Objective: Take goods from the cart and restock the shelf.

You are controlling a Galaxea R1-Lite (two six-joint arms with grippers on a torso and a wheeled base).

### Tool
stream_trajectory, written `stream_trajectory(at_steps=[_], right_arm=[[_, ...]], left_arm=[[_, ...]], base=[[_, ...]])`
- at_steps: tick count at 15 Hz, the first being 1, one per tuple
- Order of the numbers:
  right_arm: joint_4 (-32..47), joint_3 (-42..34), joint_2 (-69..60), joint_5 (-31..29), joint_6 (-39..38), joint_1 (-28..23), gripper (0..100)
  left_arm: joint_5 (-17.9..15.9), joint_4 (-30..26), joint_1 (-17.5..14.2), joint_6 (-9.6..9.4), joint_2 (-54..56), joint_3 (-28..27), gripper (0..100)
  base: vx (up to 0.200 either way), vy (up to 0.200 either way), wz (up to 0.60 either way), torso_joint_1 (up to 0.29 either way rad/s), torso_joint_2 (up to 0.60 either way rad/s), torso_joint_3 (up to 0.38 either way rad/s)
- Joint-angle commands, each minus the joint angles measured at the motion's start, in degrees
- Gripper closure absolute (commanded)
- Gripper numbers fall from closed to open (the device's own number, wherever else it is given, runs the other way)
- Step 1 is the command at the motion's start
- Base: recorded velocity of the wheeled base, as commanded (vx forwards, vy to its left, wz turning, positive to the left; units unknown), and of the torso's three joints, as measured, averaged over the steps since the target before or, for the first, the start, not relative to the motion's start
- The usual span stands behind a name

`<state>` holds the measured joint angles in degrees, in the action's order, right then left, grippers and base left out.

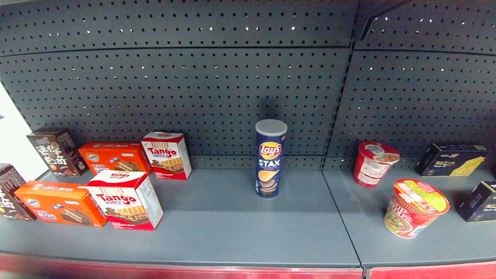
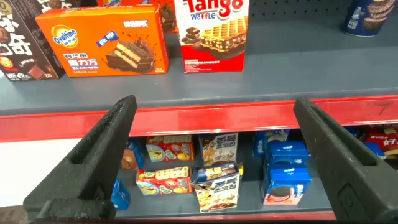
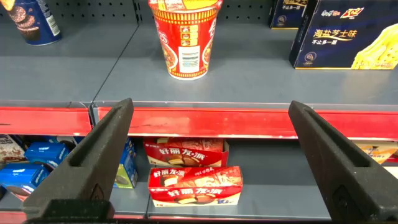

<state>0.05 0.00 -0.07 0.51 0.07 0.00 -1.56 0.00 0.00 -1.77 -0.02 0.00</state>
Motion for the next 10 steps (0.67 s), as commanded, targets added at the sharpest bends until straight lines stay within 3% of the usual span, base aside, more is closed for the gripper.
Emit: stream_trajectory(at_steps=[1, 5, 10], right_arm=[[0.04, 0.0, 0.07, 0.02, 0.01, 0.0, 0], [0.04, 0.0, 0.07, 0.02, 0.01, 0.0, 0], [0.04, 0.0, 0.07, 0.02, 0.01, 0.0, 0]], left_arm=[[-0.02, 0.0, 0.0, 0.01, 0.02, 0.0, 0], [-0.02, 0.0, 0.0, 0.01, 0.02, 0.0, 0], [-0.02, 0.0, 0.0, 0.01, 0.02, 0.0, 0]], base=[[0.0, 0.0, 0.0, 0.0, 0.0, 0.0], [0.0, 0.0, 0.0, 0.0, 0.0, 0.0], [0.0, 0.0, 0.6, 0.003, 0.0, 0.002]])
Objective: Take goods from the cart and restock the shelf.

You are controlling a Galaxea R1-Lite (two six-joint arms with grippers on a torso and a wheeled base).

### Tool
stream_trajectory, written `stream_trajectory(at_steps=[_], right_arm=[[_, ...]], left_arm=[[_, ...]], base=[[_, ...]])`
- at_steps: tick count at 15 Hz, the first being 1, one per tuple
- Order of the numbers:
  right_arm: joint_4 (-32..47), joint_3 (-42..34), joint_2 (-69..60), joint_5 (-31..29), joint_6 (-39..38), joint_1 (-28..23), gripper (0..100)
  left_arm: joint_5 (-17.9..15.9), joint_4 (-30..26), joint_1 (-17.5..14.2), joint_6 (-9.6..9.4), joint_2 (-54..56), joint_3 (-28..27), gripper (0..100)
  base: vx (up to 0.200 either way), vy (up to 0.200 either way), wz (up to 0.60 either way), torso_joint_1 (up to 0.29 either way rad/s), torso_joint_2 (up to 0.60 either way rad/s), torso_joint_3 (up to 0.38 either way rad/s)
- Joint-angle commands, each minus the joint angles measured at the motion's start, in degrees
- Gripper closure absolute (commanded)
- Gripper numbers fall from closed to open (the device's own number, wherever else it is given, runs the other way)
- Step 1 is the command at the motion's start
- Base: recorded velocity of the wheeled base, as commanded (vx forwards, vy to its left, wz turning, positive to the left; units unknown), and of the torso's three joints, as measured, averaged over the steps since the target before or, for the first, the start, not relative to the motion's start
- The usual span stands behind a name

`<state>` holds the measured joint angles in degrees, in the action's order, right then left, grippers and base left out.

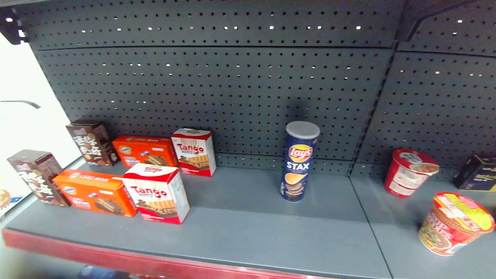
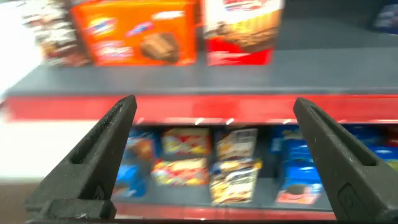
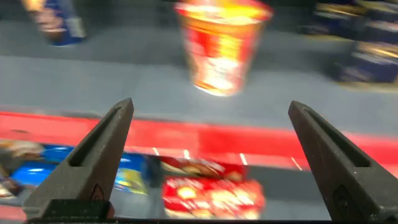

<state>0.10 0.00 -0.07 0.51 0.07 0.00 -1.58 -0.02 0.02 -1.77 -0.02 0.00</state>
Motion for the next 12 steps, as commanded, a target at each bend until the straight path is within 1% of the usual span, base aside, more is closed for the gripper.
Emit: stream_trajectory(at_steps=[1, 12], right_arm=[[-0.01, 0.0, 0.07, 0.02, 0.01, 0.0, 0], [-0.01, 0.0, 0.07, 0.02, 0.01, 0.0, 0]], left_arm=[[0.0, 0.02, -0.02, 0.01, 0.02, 0.0, 0], [0.0, 0.02, -0.02, 0.01, 0.02, 0.0, 0]], base=[[0.0, 0.0, 0.6, 0.002, 0.0, 0.002], [0.0, 0.0, 0.6, 0.002, 0.0, 0.002]])
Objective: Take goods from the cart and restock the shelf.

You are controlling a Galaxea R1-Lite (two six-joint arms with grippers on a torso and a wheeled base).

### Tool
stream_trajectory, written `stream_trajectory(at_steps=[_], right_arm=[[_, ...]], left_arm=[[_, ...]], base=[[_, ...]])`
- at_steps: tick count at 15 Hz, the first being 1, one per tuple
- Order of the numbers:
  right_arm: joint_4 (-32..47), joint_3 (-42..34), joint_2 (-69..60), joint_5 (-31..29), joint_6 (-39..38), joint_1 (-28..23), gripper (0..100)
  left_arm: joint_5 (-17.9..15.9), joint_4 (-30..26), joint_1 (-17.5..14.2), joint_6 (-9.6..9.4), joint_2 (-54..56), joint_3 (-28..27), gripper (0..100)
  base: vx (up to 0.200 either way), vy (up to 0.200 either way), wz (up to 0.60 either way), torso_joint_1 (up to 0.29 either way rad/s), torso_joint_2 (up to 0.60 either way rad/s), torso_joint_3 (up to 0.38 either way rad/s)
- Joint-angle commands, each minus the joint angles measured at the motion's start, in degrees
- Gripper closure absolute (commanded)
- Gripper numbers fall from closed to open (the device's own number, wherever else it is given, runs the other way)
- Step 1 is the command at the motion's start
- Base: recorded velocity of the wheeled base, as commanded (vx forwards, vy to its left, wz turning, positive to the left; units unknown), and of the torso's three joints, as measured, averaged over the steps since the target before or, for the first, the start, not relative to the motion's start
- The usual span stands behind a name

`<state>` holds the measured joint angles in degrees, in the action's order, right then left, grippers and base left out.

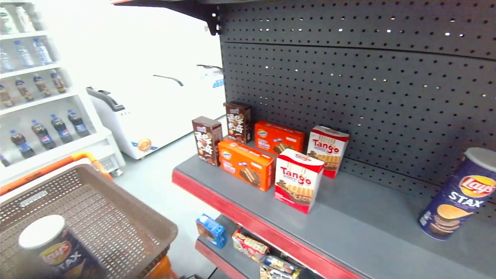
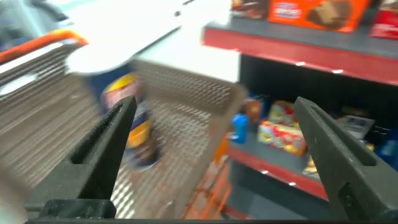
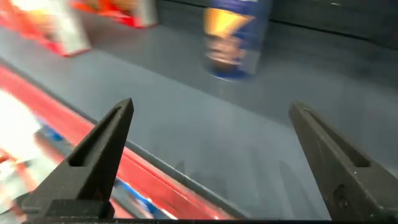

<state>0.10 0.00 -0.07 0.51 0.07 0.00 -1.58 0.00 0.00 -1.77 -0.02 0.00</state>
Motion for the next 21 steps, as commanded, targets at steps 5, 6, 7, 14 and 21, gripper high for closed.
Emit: stream_trajectory(at_steps=[5, 6, 7, 14, 21], right_arm=[[-0.1, 0.0, 0.07, 0.02, -0.07, 0.0, 0], [-0.1, 0.0, 0.07, -0.07, -0.07, 0.0, 0], [-0.1, 0.0, 0.07, -0.07, -0.07, 0.0, 0], [-0.1, 0.0, 0.07, -0.07, -0.07, 0.0, 0], [-0.1, 0.0, 0.07, -0.07, -0.07, 0.0, 0]], left_arm=[[0.0, 0.0, 0.09, 0.1, 0.02, 0.0, 0], [0.0, 0.0, 0.09, 0.01, 0.02, 0.0, 0], [0.0, -0.09, 0.18, 0.1, -0.15, -0.18, 0], [6.16, 0.35, 0.09, -0.87, 0.02, -2.11, 0], [2.64, -23.99, 3.96, -5.09, -36.19, -38.06, 0]], base=[[0.0, 0.0, 0.24, 0.001, 0.0, 0.0], [0.0, 0.0, 0.0, 0.0, 0.0, 0.0], [0.0, 0.0, 0.0, 0.0, 0.0, 0.0], [0.0, 0.0, 0.0, 0.0, 0.0, 0.0], [0.0, 0.0, 0.0, 0.0, 0.0, 0.0]])
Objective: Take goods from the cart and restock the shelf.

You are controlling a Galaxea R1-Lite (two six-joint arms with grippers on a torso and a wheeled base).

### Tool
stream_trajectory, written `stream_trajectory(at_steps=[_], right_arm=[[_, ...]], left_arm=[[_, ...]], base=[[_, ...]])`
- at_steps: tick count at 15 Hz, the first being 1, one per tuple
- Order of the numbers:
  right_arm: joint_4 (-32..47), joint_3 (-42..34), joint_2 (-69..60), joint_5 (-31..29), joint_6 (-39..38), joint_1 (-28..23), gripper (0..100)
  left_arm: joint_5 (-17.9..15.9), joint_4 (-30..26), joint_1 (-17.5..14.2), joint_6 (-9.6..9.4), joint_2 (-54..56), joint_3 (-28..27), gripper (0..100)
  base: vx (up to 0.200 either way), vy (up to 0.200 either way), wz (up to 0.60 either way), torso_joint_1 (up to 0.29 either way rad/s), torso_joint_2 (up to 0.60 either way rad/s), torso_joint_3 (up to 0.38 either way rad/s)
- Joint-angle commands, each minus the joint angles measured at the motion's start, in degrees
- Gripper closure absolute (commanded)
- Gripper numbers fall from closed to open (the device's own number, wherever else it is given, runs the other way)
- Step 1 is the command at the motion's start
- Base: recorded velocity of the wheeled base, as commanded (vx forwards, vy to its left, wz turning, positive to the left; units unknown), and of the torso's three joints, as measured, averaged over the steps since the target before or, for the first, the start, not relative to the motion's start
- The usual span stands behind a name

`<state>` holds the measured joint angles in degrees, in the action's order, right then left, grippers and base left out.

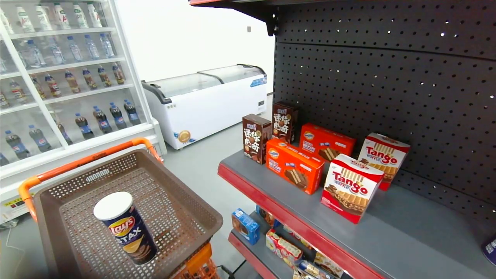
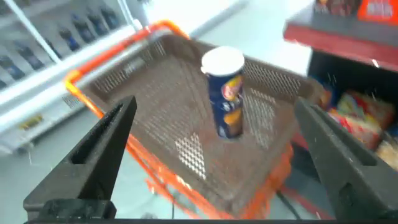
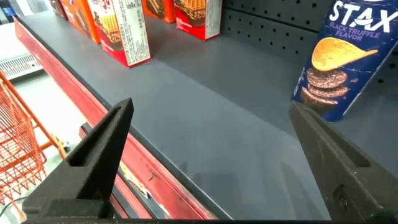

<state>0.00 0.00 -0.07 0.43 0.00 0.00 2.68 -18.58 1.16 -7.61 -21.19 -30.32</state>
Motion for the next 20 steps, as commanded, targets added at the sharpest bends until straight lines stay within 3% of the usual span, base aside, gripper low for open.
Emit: stream_trajectory(at_steps=[1, 2, 3, 4, 6, 8, 9, 10, 11, 12, 15, 17, 19, 20], right_arm=[[0.0, 0.0, 0.07, 0.01, 0.0, 0.0, 0], [0.0, 0.0, 0.07, 0.01, 0.0, 0.0, 0], [0.0, 0.0, 0.07, 0.01, 0.0, 0.0, 0], [0.0, 0.0, 0.07, 0.01, 0.0, 0.0, 0], [0.0, 0.0, 0.07, 0.01, 0.0, 0.0, 0], [0.0, 0.0, 0.07, 0.01, 0.0, 0.0, 0], [0.0, 0.0, 0.07, 0.01, 0.0, 0.0, 0], [0.0, 0.0, 0.07, 0.01, 0.0, 0.0, 0], [0.0, 0.0, 0.07, 0.01, 0.0, 0.0, 0], [0.0, 0.0, 0.07, 0.01, 0.0, 0.0, 0], [0.0, 0.0, 0.07, 0.01, 0.0, 0.0, 0], [0.0, 0.0, 0.07, 0.01, 0.0, 0.0, 0], [0.0, 0.0, 0.07, 0.01, 0.0, 0.0, 0], [0.0, 0.0, 0.07, 0.01, 0.0, 0.0, 0]], left_arm=[[-2.68, -5.77, 2.8, 3.65, -18.19, -7.74, 0], [-4.18, -6.29, 2.8, 6.55, -22.67, -7.74, 0], [-5.93, -6.47, 2.53, 7.52, -25.22, -7.47, 0], [-7.69, -6.03, 1.92, 7.26, -28.21, -7.47, 0], [-7.78, -5.77, 1.39, 6.46, -34.54, -6.33, 0], [-7.69, -0.23, 0.42, 5.85, -38.14, -5.89, 0], [-7.6, 2.49, -0.45, 3.83, -39.55, -5.37, 0], [-7.6, 5.48, -2.04, -0.3, -40.6, -3.87, 0], [-7.52, 7.59, -3.44, -3.29, -40.69, -2.29, 0], [-7.52, 9.35, -4.41, -4.7, -40.78, -0.71, 0], [-7.87, 16.38, -6.43, -4.61, -43.15, 4.3, 0], [-7.69, 26.4, -6.61, -3.73, -47.54, 9.75, 0], [-7.78, 36.42, -6.61, -1.62, -51.5, 14.67, 0], [-7.87, 47.93, -7.49, -1.36, -56.16, 20.3, 0]], base=[[0.0, 0.0, 0.0, 0.0, 0.0, 0.0], [0.0, 0.0, 0.0, 0.0, 0.0, 0.0], [0.0, 0.0, 0.0, 0.0, 0.0, 0.0], [0.0, 0.0, 0.0, 0.0, 0.0, 0.0], [0.0, 0.0, 0.0, 0.0, 0.0, 0.0], [0.0, 0.0, 0.0, 0.0, 0.0, 0.0], [0.0, 0.0, 0.0, 0.0, 0.0, 0.0], [0.0, 0.0, 0.0, 0.0, 0.0, 0.0], [0.0, 0.0, 0.0, 0.0, 0.0, 0.0], [0.0, 0.0, 0.0, 0.0, 0.0, 0.0], [0.0, 0.0, 0.0, 0.0, 0.0, 0.0], [0.0, 0.0, 0.0, 0.0, 0.0, 0.0], [0.0, 0.0, 0.0, 0.0, 0.0, 0.0], [0.0, 0.0, 0.0, 0.0, 0.0, 0.0]])
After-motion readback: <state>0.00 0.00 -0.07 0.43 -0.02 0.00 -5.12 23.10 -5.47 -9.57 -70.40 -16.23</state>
